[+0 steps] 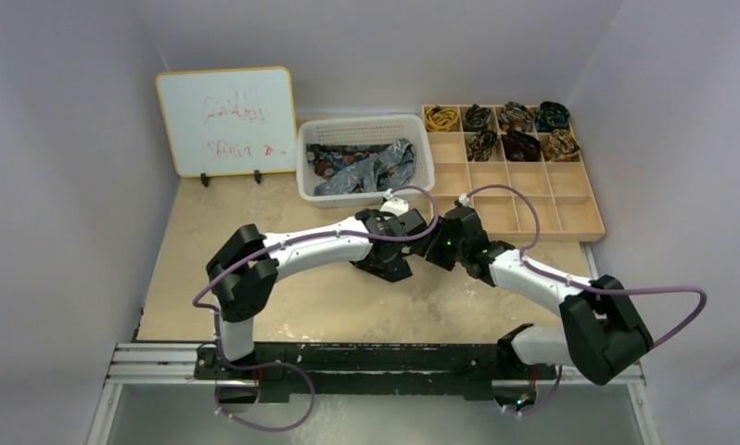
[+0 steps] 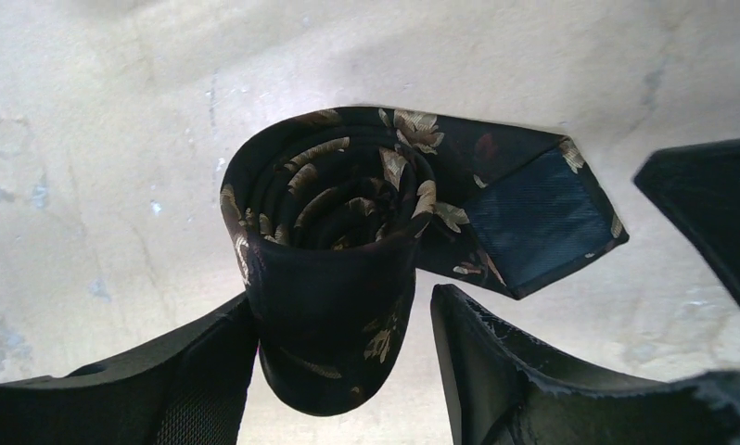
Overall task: Roll the ties
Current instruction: Roll the tie at the center of the board.
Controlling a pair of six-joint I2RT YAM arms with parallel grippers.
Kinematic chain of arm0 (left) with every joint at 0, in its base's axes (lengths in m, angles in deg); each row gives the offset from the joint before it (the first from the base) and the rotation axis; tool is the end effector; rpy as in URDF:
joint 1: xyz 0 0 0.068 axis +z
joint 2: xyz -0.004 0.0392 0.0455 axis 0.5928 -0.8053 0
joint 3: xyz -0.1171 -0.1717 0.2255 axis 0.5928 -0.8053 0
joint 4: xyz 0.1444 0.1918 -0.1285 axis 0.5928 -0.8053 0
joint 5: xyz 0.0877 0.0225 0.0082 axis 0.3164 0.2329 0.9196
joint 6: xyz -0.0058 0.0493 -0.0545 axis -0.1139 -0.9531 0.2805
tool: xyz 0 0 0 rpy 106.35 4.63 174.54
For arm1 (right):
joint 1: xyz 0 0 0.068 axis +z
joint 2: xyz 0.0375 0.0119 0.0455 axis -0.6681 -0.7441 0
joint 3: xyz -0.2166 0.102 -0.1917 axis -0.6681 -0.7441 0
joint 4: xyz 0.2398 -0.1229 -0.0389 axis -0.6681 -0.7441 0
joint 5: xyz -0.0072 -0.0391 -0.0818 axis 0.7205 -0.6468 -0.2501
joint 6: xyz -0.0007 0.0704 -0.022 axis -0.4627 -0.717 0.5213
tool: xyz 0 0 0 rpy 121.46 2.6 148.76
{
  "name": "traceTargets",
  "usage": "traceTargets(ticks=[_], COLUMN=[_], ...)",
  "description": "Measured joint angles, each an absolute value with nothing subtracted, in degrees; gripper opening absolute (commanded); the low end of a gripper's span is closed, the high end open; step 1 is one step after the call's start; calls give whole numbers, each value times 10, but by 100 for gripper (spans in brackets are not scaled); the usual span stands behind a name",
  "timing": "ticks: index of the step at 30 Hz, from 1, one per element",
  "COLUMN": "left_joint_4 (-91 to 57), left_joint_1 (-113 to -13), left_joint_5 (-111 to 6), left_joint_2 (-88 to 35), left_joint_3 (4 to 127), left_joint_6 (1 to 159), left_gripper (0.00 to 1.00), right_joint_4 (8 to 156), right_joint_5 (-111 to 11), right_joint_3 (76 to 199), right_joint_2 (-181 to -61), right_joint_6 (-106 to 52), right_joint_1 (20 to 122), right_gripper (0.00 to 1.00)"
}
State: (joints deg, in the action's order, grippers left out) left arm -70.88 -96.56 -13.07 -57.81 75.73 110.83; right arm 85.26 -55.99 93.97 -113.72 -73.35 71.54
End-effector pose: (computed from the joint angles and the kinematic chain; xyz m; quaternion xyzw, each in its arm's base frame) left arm 0.2243 -0.3270 0.2252 0.1164 0.9492 0.0769 0.2822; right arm 0.2376 0.1368 0.1906 0.1795 0.8844 0.2935 0.3154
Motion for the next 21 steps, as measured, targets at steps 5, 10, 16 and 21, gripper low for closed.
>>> traceTargets(ticks=[5,10,16,21], left_joint_4=[-696,-694,-699,-710], left_joint_1=[-968,-969,-976,-995], left_joint_5=[-153,-162,-153,-130], left_joint_2=[-586,-598,-614,-640], left_joint_3=[774,788,808,833], left_joint_6=[1103,1098,1092,1083], left_gripper=[60,50,44,44], right_joint_4=[858,877,916,937], right_joint_5=[-549,-519,-466,-450], right_joint_3=[935,913,893,889], right_joint_2=[-1136,-1134,-1147,-1180], right_joint_6=[-729,-729,-726,-726], right_joint_1=[705,703,703,702], right_gripper=[54,46,37,35])
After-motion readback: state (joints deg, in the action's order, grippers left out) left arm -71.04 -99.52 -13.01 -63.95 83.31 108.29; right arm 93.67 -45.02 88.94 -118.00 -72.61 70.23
